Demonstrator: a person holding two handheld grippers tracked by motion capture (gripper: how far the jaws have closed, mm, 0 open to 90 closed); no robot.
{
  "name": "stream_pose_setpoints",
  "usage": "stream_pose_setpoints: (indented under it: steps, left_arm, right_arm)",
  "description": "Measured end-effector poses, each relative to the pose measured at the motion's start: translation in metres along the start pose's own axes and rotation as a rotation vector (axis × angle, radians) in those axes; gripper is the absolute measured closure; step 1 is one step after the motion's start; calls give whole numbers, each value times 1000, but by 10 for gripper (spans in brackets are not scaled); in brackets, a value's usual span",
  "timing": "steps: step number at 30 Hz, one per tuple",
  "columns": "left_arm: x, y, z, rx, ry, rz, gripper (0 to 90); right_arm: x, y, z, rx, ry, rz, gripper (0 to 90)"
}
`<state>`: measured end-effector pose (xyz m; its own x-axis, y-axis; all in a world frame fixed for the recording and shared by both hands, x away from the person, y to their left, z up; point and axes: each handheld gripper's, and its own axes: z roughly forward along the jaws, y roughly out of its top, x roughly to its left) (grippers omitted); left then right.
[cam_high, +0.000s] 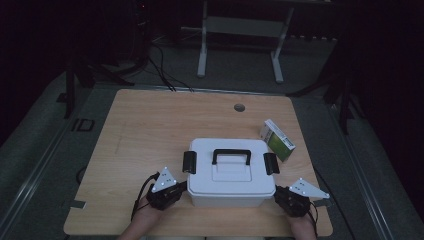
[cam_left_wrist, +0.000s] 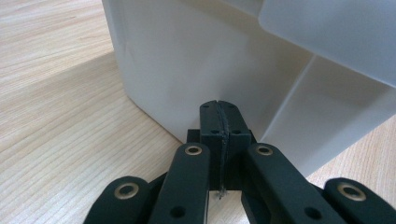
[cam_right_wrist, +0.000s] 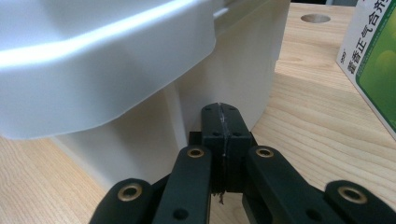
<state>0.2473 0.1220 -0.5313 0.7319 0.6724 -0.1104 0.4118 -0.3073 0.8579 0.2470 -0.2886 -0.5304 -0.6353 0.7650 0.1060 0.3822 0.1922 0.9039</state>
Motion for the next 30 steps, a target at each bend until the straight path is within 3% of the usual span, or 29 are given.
stream_pose_setpoints:
  steps: [5, 7, 10, 12, 17, 20, 23, 28, 30]
  left_arm:
    - [4, -1, 2, 5, -1, -12, 871]
    - [6, -2, 2, 23, -6, 1, 815]
    - [10, -1, 3, 59, 0, -9, 792]
    - [14, -1, 5, 86, 8, -30, 752]
    - [21, 2, 7, 144, 30, -38, 657]
    - [27, 5, 6, 171, 36, -42, 645]
    - [31, 11, 4, 201, 35, -38, 603]
    - [37, 18, 0, 261, 38, -17, 566]
    - [40, 21, -3, 278, 34, -30, 552]
  right_arm:
    - [-3, 1, 1, 4, -5, -13, 866]
    - [-6, 1, 0, -1, -1, -9, 833]
    - [-10, 0, -2, 3, -18, -25, 833]
    - [-15, -1, -5, 5, -36, -11, 833]
    - [-28, -6, -14, -2, -73, 22, 776]
    - [-32, -8, -20, -1, -67, 11, 745]
    - [-34, -11, -24, -5, -65, 11, 647]
    - [-39, -17, -25, -6, -87, 30, 352]
    - [-40, -18, -23, 11, -91, 13, 235]
